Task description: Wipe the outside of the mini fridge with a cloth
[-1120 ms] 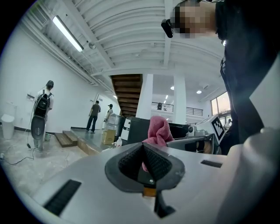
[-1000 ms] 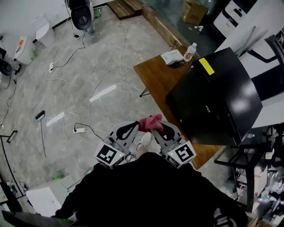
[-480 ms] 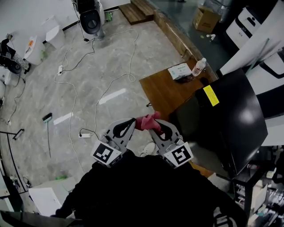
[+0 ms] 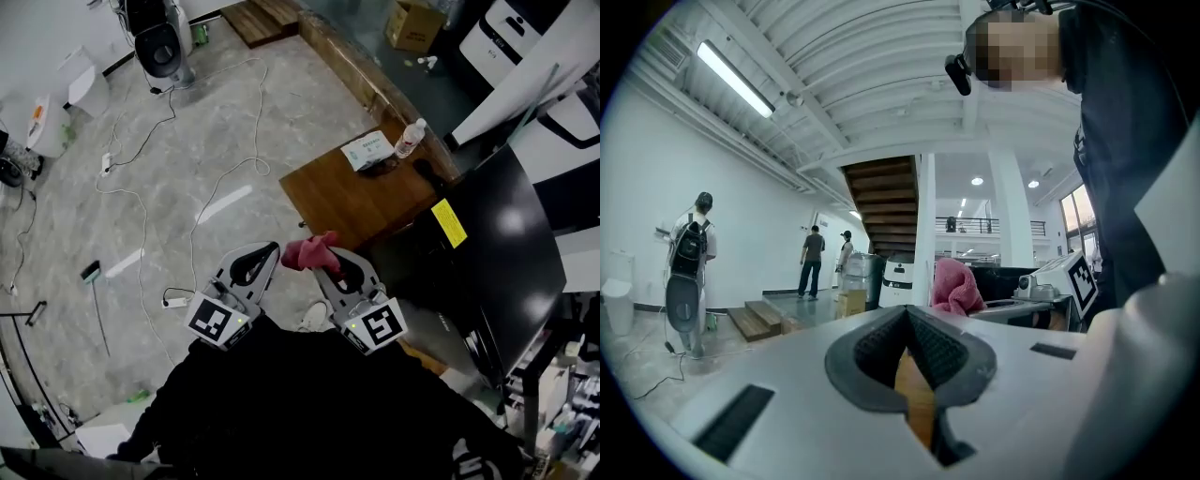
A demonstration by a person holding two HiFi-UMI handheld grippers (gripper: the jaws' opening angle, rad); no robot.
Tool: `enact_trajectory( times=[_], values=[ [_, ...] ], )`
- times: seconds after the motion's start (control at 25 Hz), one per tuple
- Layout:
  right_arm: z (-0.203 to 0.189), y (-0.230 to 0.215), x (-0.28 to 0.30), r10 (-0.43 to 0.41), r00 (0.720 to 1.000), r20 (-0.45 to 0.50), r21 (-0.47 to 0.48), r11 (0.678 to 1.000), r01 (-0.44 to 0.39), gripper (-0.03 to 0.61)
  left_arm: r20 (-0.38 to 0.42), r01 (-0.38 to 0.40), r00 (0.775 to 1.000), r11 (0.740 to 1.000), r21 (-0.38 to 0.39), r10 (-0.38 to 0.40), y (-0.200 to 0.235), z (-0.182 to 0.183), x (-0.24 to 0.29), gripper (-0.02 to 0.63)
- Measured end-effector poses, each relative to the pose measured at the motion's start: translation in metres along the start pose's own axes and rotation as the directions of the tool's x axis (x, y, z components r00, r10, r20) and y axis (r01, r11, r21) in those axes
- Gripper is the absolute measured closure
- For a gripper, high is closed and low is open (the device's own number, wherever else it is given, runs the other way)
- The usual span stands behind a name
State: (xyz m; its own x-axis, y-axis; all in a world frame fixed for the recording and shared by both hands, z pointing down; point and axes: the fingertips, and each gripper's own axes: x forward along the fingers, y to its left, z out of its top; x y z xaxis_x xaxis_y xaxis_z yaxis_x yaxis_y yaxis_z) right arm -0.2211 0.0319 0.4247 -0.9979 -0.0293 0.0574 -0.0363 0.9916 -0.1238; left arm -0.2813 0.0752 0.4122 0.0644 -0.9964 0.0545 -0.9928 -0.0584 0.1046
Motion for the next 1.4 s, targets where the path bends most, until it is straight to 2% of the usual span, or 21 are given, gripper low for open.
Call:
enact_trajectory(
  times=[0.24,0.4,0.56,0.76,1.08,1.32,1.4],
  values=[
    [0.006,-0.025,0.067,-0.124,0.992,-0.006,0.041,0.991,0.124,0.488,0.010,0.093,0.996,0.996,-0.003,-0.093,0.082,0.016,0.021,0.607],
    [0.011,-0.034,0.122,-0.217,0.976,-0.015,0.057,0.975,0.217,0.488,0.006,0.160,0.987,0.987,0.019,-0.160,0.145,0.029,0.032,0.607],
    [0.017,-0.048,0.173,-0.314,0.949,0.000,0.056,0.948,0.313,0.488,0.005,0.255,0.967,0.967,0.029,-0.255,0.197,0.034,0.045,0.607],
    [0.022,-0.057,0.216,-0.432,0.902,0.014,0.075,0.900,0.430,0.488,-0.019,0.362,0.932,0.932,0.036,-0.361,0.243,0.037,0.056,0.607],
    [0.033,-0.096,0.231,-0.548,0.835,0.042,0.106,0.834,0.542,0.488,-0.051,0.470,0.882,0.883,0.010,-0.469,0.264,0.041,0.109,0.607],
    [0.058,-0.160,0.218,-0.636,0.763,0.111,0.154,0.770,0.619,0.488,-0.062,0.555,0.831,0.832,0.014,-0.553,0.251,0.060,0.181,0.607],
    [0.061,-0.185,0.208,-0.653,0.748,0.119,0.169,0.755,0.633,0.488,-0.072,0.572,0.819,0.820,0.018,-0.569,0.240,0.061,0.207,0.607]
  ],
)
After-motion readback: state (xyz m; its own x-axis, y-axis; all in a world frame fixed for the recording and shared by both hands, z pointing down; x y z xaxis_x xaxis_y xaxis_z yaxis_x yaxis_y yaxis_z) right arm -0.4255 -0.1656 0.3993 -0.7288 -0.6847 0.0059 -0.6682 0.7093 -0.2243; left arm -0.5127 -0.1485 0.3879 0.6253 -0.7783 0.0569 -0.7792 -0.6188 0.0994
